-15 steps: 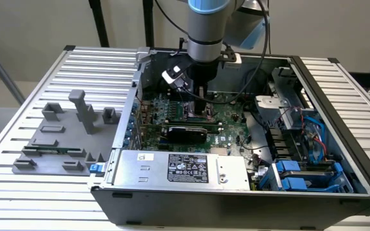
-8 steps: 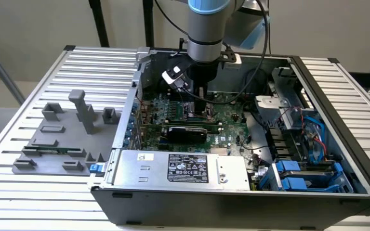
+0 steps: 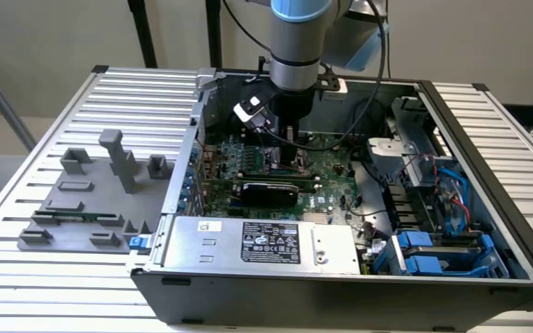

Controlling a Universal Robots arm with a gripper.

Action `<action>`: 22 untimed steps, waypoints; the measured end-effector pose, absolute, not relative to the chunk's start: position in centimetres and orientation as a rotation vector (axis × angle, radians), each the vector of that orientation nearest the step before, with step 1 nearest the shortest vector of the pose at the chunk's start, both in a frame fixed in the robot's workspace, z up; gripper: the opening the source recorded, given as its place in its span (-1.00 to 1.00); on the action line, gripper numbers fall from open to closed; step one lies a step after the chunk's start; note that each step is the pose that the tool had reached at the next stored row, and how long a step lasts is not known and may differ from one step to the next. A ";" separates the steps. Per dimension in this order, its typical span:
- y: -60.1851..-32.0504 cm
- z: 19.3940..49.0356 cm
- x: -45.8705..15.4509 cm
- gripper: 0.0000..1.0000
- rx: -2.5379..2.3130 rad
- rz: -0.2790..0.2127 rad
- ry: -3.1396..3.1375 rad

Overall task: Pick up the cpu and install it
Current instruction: 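Place the cpu into insertion slot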

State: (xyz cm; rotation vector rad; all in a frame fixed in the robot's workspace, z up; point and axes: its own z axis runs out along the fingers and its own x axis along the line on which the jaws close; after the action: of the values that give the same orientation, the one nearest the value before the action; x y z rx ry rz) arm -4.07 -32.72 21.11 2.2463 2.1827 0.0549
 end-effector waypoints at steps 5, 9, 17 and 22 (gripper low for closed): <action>-32.4 20.7 -4.0 0.08 2.242 0.047 2.179; -32.3 20.3 -4.0 0.08 2.240 0.042 2.178; -32.2 19.9 -4.0 0.08 2.238 0.037 2.175; -32.2 19.8 -4.0 0.08 2.237 0.036 2.175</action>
State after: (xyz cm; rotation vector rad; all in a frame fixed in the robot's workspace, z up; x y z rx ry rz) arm -3.96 -32.16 19.82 2.2375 2.1750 0.0363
